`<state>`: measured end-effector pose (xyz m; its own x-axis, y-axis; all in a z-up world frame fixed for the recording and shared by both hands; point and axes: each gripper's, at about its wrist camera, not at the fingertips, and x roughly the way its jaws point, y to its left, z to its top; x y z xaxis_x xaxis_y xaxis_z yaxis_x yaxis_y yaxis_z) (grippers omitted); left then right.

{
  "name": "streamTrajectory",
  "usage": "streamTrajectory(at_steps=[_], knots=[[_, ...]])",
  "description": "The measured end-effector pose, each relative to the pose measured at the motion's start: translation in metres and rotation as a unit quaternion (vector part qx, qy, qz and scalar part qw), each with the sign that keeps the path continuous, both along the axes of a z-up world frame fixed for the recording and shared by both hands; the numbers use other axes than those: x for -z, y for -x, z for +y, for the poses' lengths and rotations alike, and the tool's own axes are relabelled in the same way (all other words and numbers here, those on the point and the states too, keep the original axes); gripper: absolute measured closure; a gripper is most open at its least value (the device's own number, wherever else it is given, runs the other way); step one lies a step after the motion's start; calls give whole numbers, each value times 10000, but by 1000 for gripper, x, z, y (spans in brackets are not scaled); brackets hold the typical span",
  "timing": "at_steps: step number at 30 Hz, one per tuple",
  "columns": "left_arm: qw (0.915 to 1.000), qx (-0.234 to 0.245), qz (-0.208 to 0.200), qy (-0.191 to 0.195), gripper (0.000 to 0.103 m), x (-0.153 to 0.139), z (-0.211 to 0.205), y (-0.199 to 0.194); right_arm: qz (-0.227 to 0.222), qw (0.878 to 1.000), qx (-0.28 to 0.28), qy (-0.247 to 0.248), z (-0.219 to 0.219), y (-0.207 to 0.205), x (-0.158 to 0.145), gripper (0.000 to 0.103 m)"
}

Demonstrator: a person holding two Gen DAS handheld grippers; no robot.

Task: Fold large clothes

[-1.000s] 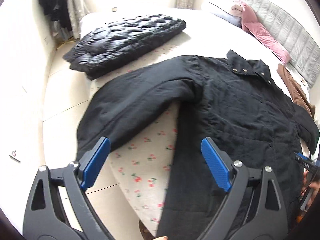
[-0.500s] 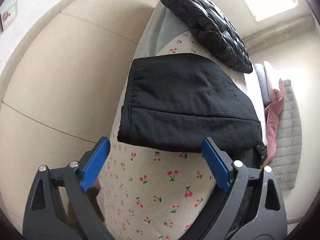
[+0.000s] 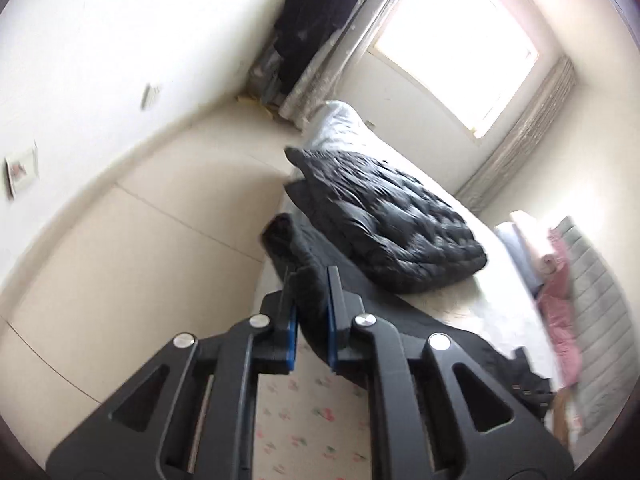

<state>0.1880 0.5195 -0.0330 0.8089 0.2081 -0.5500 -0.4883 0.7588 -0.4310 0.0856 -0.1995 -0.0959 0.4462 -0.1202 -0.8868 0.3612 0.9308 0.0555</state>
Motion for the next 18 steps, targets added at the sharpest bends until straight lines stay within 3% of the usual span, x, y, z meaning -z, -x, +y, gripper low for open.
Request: streamTrajectory(at_steps=[1, 2, 3, 5, 7, 9, 12, 14, 15, 18], knots=[[9969, -138, 531, -557, 79, -1, -1, -16, 13, 10000, 5, 4, 0, 0, 0, 23], [9899, -278, 1053, -907, 79, 1, -3, -30, 32, 10000, 3, 15, 1, 0, -1, 23], [9874, -267, 1238, -953, 80, 1, -2, -35, 58, 10000, -3, 30, 1, 1, -2, 23], [9906, -146, 1082, -820, 76, -11, -8, -33, 113, 9999, -26, 25, 2, 4, -6, 23], [9916, 79, 917, -909, 47, -27, -26, -33, 100, 9999, -56, -50, 1, 9, -17, 23], [9901, 501, 828, -1020, 40, -41, -55, -37, 11, 9999, -142, -91, 1, 14, -32, 23], [9817, 1329, 812, -1096, 37, -65, -109, -57, -109, 9996, -268, -77, 1, 21, -60, 23], [9752, 1759, 789, -1091, 30, -80, -144, -65, -198, 9990, -380, -108, 1, 24, -80, 23], [9696, 2041, 799, -1087, 24, -88, -166, -69, -218, 9986, -461, -148, -1, 22, -91, 23], [9479, 2830, 844, -1192, 23, -107, -227, -83, -201, 9974, -605, -335, -6, 7, -118, 23]])
